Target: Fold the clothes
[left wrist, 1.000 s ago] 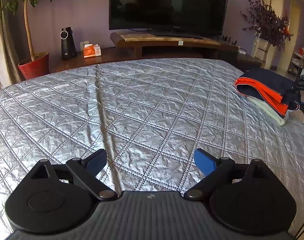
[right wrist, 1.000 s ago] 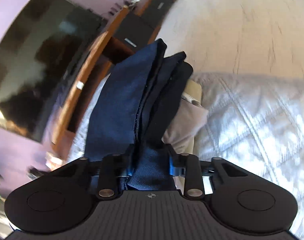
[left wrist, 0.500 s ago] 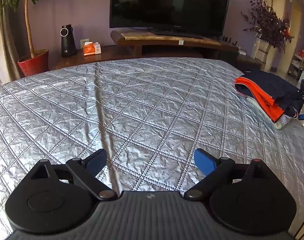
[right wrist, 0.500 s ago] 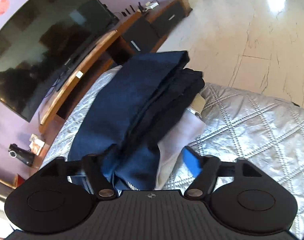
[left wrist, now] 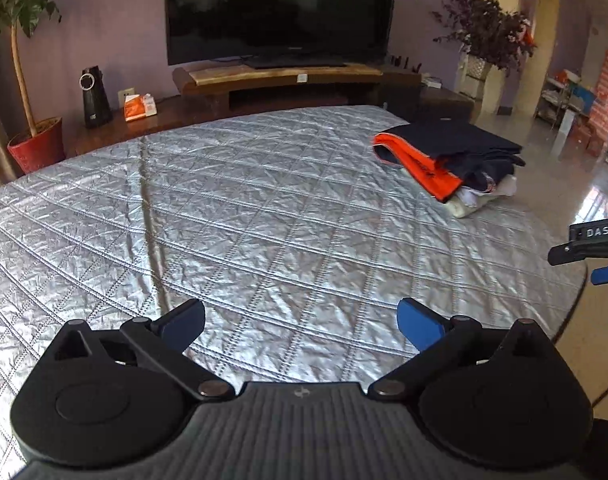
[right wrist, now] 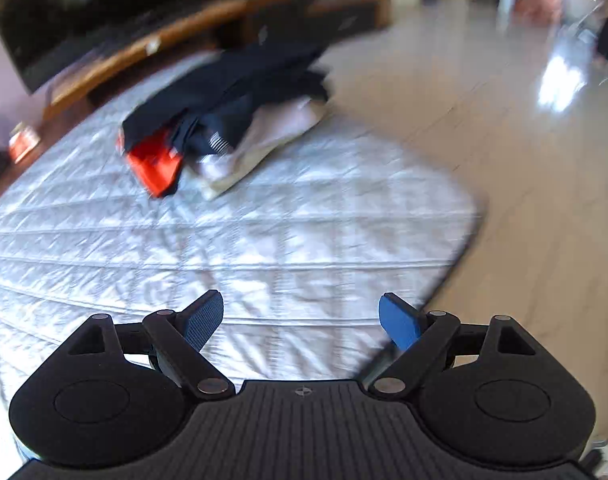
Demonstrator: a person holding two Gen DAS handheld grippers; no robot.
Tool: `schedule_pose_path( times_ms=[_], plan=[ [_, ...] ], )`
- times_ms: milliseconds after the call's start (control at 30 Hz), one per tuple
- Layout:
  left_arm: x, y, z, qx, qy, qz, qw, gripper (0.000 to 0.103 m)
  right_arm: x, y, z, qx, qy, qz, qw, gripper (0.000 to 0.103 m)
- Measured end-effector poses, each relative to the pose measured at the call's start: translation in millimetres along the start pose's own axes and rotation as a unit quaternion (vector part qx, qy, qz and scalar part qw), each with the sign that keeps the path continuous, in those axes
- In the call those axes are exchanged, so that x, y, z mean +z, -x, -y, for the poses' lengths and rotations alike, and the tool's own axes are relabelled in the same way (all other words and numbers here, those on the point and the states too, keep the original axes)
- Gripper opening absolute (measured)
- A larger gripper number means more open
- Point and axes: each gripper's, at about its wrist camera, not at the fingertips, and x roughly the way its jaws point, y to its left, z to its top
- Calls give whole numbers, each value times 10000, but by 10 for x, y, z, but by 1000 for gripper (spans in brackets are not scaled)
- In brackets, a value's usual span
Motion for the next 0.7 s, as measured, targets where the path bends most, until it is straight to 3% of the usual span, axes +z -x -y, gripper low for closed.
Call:
schedule_pose_path(
  times_ms=[100, 233, 300, 467, 700],
  plan=[
    [57, 376, 141, -236, 218, 88, 9994, 102, -74, 300, 9, 43, 754, -74, 9971, 89],
    [123, 808, 337, -422, 303, 173, 9985, 102, -87, 800, 95, 97, 755, 231, 9968, 94],
    [126, 969, 412, -310, 305, 207, 9988, 102, -93, 1050, 138, 124, 755, 384, 9963, 103],
    [55, 1232, 523, -30, 441, 137, 9989, 102, -132, 1557, 153, 141, 961, 825, 9919, 103],
    [17, 1400, 773, 345, 202, 114, 9991, 102, -265, 1979, 120, 191, 1206, 1111, 9863, 103]
  ],
)
